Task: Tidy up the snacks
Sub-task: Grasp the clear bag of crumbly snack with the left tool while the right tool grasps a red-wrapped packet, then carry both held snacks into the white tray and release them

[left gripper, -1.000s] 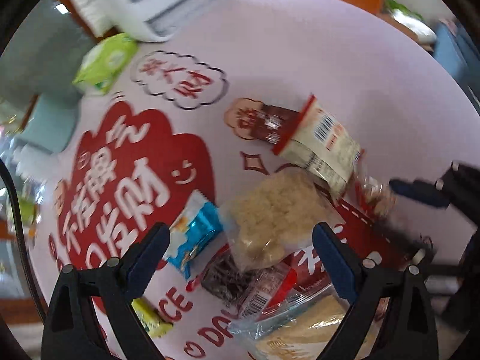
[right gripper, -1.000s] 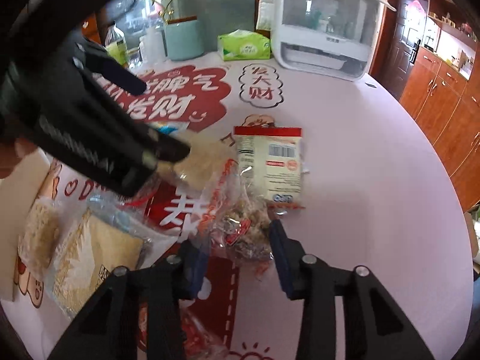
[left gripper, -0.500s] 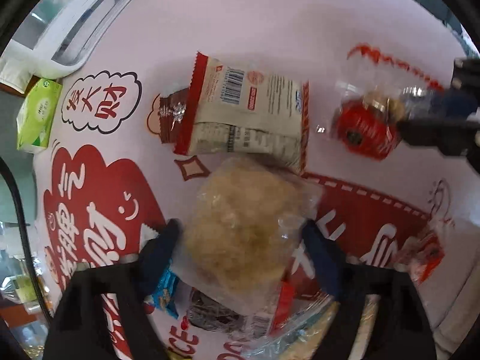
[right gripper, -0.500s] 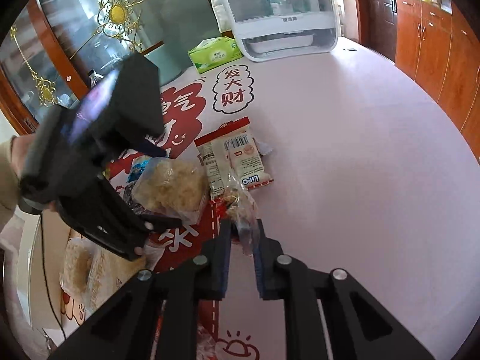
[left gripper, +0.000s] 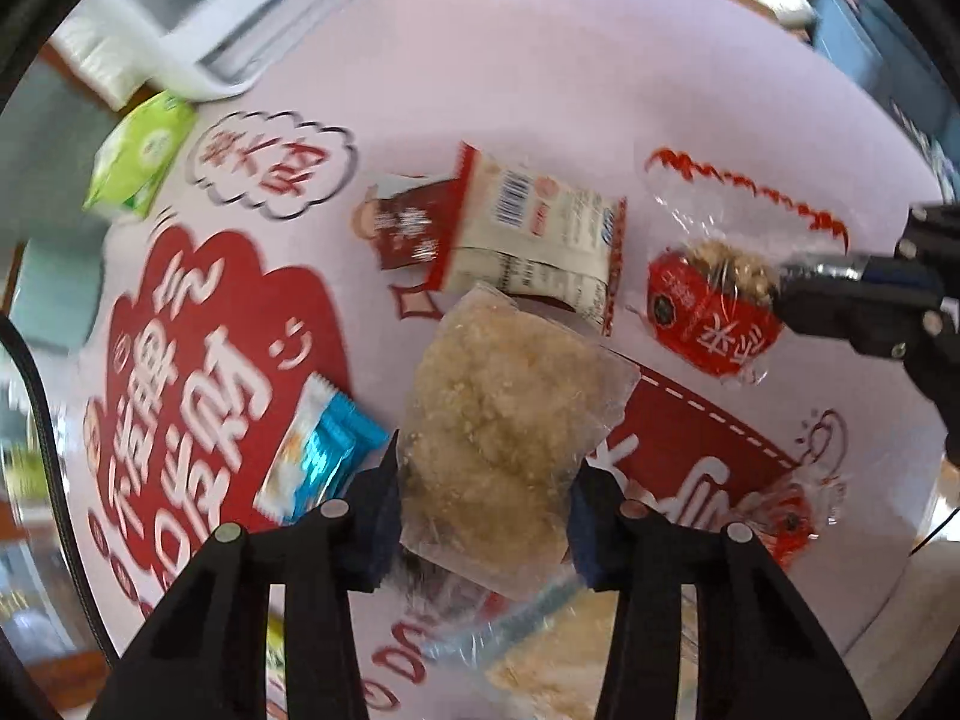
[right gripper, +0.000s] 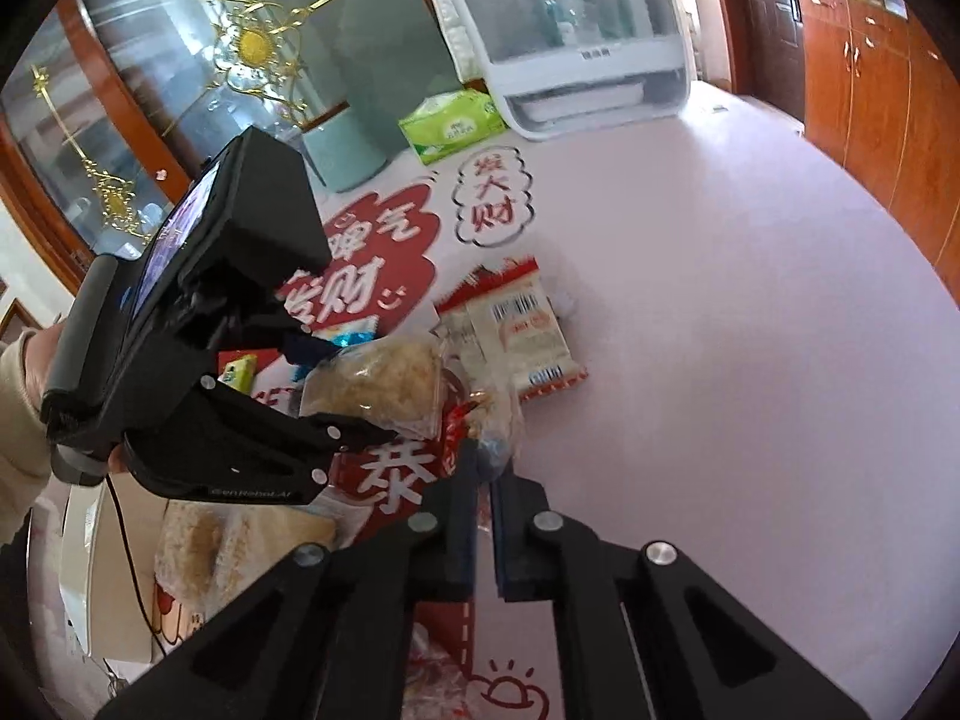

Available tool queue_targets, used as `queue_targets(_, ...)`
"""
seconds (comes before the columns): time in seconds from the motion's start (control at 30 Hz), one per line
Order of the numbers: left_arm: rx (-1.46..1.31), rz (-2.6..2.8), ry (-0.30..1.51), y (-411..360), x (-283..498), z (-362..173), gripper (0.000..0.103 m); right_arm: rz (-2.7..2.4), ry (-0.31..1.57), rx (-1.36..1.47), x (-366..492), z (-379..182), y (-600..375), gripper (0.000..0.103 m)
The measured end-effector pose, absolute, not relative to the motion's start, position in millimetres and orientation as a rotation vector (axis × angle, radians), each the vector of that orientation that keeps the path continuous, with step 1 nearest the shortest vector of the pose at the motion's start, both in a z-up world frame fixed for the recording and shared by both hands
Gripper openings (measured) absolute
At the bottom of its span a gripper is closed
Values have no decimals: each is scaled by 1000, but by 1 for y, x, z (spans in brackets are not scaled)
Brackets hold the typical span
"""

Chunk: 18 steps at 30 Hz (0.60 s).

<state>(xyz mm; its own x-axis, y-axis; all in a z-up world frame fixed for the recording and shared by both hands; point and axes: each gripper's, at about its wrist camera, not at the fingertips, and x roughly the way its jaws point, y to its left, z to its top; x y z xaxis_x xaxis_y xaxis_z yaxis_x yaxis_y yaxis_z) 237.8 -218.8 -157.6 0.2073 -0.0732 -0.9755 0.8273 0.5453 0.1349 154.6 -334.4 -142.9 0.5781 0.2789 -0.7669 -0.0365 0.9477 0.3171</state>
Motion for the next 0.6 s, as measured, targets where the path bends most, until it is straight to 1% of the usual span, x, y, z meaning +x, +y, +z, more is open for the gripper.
queue_targets(0.3, 565, -626, 1163, -165, 205, -93, 43, 230, 876, 249, 135, -96, -314, 3)
queue_targets(0.47, 411, -550, 1125, -115, 173, -52, 43, 271, 825, 213, 112, -61, -290, 3)
queue_targets(0.6, 312, -479, 1109, -70, 147, -31, 43, 324, 782, 193, 93, -35, -261, 3)
